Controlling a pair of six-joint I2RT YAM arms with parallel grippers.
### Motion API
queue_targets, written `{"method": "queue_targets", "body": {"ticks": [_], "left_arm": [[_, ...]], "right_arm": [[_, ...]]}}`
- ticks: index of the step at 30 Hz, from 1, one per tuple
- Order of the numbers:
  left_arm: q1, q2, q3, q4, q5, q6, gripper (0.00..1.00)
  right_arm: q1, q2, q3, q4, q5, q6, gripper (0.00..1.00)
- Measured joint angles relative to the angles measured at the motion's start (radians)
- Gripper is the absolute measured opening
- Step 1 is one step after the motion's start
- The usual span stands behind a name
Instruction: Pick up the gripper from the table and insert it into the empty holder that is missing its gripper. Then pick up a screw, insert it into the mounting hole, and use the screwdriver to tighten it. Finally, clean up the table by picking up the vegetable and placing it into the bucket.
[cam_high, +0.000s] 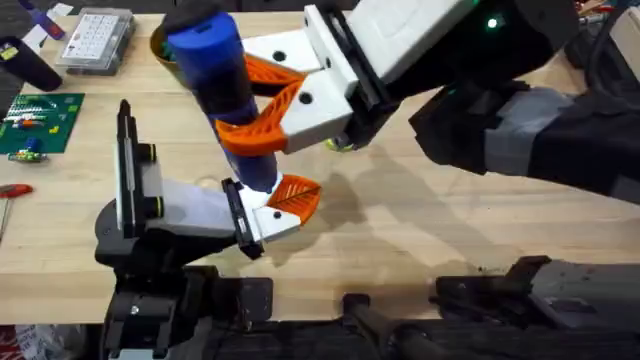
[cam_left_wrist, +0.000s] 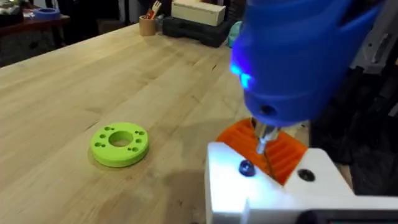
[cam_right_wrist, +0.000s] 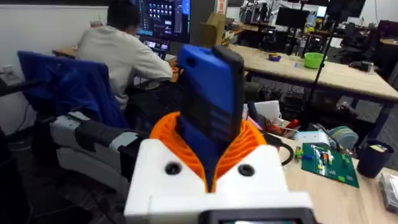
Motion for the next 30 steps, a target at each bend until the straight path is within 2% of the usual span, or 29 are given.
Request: {"method": "queue_targets", "body": {"ticks": [30], "left_arm": [[0.000, 0.000, 0.000, 0.000, 0.000, 0.000, 0.005]], "right_arm": [[-0.011, 0.008, 0.000, -0.017, 0.000, -0.010, 0.016]]}}
